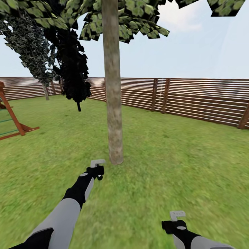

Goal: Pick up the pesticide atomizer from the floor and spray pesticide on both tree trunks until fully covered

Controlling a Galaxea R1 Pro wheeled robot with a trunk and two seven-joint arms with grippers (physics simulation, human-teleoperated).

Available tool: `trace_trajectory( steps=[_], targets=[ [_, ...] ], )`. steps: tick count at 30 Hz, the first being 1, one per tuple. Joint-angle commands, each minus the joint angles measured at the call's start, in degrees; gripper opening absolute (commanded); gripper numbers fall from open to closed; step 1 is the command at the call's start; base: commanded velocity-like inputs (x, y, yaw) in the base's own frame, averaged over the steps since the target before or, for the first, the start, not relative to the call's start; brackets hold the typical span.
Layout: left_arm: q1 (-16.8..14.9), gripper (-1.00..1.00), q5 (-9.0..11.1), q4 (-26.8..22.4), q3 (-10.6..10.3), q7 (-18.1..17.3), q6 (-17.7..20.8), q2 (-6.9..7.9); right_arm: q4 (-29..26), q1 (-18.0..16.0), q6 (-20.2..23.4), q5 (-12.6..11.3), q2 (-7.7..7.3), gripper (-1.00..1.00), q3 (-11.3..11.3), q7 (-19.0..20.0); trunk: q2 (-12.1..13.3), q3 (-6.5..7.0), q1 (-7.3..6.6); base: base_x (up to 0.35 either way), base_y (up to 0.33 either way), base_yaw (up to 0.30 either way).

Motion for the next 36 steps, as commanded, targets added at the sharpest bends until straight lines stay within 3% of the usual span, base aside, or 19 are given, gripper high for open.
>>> trace_trajectory(
  steps=[1,11,13,16,19,29,36],
  targets=[
    [-0.05,-1.0,-0.55,-0.14,0.49,-0.33,0.26,-0.09,0.26,-0.05,-0.38,0.25,0.01,1.0,0.13,-0.22,-0.09,-0.1,0.06,0.35,0.0,0.0],
    [-0.05,-1.0,-0.59,0.43,0.87,-0.22,0.03,-0.09,0.25,0.2,-0.38,0.22,0.0,1.0,0.12,-0.24,-0.09,-0.1,0.06,0.35,0.0,0.0],
    [-0.05,-1.0,-0.6,2.44,0.98,-0.21,-0.62,-0.09,0.27,0.2,-0.38,0.21,0.01,1.0,0.12,-0.24,-0.09,-0.1,0.06,0.35,0.0,0.0],
    [-0.05,-1.0,-0.69,9.72,1.05,-0.21,-6.53,-0.09,0.29,0.22,-0.38,0.19,0.01,1.0,0.12,-0.24,-0.09,-0.1,0.06,0.35,0.0,0.0],
    [-0.05,-1.0,-0.66,10.83,1.04,-0.19,-7.51,0.14,0.29,0.23,-0.38,0.19,0.01,1.0,0.12,-0.23,-0.09,-0.1,0.06,0.35,0.0,0.0],
    [-0.05,-1.0,-0.53,10.18,0.34,-0.13,-7.44,-0.01,0.28,0.29,-0.38,0.21,0.01,1.0,0.12,-0.24,-0.09,-0.1,0.06,0.35,0.0,0.0],
    [-0.05,-1.0,-0.56,5.2,0.43,-0.01,-4.21,-0.05,0.26,0.29,-0.38,0.2,0.01,1.0,0.13,-0.24,-0.09,-0.1,0.06,0.35,0.0,0.0]
  ],
)
